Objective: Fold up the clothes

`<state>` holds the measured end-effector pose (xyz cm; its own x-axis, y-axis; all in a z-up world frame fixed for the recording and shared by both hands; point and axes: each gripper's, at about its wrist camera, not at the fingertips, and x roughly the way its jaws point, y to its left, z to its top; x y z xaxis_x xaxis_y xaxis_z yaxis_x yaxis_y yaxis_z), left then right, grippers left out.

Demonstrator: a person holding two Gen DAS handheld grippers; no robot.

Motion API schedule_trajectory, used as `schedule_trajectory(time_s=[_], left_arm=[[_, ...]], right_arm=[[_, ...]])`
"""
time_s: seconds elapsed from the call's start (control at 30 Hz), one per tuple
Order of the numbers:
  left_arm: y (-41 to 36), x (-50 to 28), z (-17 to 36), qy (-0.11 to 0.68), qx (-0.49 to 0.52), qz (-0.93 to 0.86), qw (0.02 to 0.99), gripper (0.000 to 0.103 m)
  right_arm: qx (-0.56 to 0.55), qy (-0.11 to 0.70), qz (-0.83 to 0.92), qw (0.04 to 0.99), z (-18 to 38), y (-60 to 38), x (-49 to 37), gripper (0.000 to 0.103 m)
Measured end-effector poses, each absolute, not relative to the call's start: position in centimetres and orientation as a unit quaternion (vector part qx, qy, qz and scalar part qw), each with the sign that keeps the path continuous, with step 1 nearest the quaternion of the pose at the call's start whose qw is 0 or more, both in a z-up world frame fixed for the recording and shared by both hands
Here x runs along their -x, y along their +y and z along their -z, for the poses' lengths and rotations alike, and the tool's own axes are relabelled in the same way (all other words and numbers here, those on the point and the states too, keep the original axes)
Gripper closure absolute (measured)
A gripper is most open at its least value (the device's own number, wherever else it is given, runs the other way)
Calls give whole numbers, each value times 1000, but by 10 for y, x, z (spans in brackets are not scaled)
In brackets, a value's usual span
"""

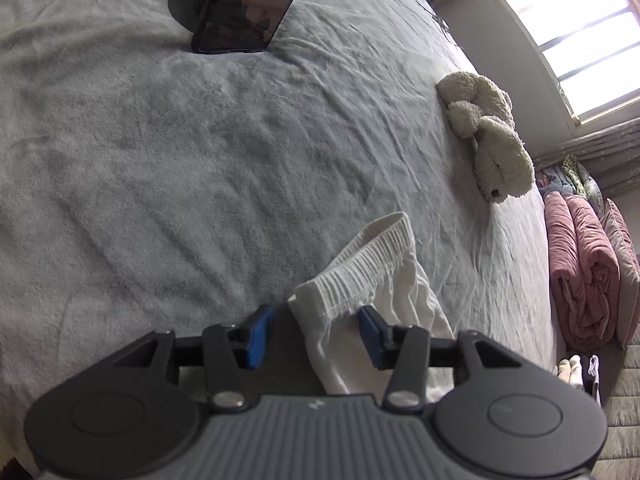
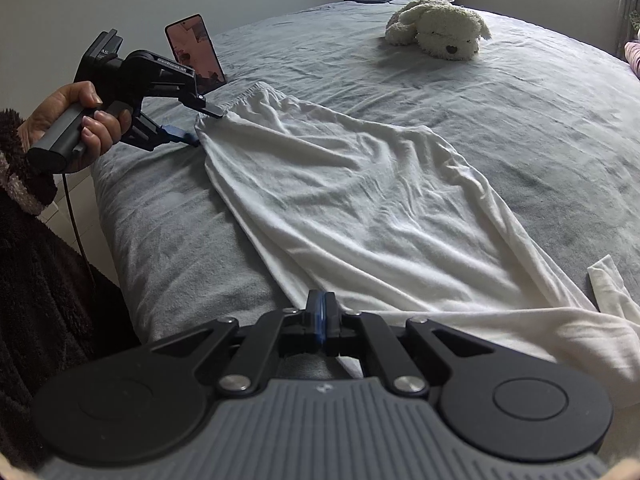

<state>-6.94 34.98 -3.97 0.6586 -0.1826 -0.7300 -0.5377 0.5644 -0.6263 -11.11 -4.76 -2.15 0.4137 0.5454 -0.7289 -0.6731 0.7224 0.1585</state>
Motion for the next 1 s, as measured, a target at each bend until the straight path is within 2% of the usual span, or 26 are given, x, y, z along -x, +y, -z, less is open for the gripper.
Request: schedule_trajectory(time_s=[0.07,0.1,0.13,0.2,0.37,0.43,0.47,0.5,0.53,0.67,0.73,0.77,0.8,0.93,1.0], left_arm=[[346,68,39,392,451,-124,792,59],[345,69,38,388,449,-129,794,74],[344,69,37,384,447,-133,796,84],[342,71,34,376,444,-143,801,91],[330,67,21,385,364,-173,830,91],[327,64,19,393,335,-179,837,81],[325,64,15,386,323,-182,845,80],[323,65,11,380,310,-185,852,73],[321,66,7,373,297,-188,858,62],[315,69,-9,342,254,-195,884,58],[312,65,-13,327,245,-183,894,59],[310,62,-14,326,239,-172,898,60],[307,59,-15,325,232,-160,903,60],[295,42,-8,341,215,-112,908,82],[289,33,-1,353,208,-91,908,86]], right_arm=[[78,403,-362,837,24,-47,111,102],[76,403,-361,837,25,-47,111,102],[75,403,-361,838,25,-48,111,102],[72,402,-361,838,24,-49,112,102],[67,405,-369,834,21,-50,113,102],[67,410,-369,831,22,-49,112,100],[66,410,-367,832,22,-50,111,98],[62,409,-366,834,21,-51,110,91],[56,408,-364,835,19,-53,109,89],[15,405,-355,843,11,-65,94,87],[-6,399,-344,850,5,-72,83,74],[-13,395,-339,854,3,-75,78,64],[-19,391,-335,857,0,-78,72,64],[-37,388,-318,864,-3,-85,45,64],[-45,391,-309,866,-2,-88,29,64]])
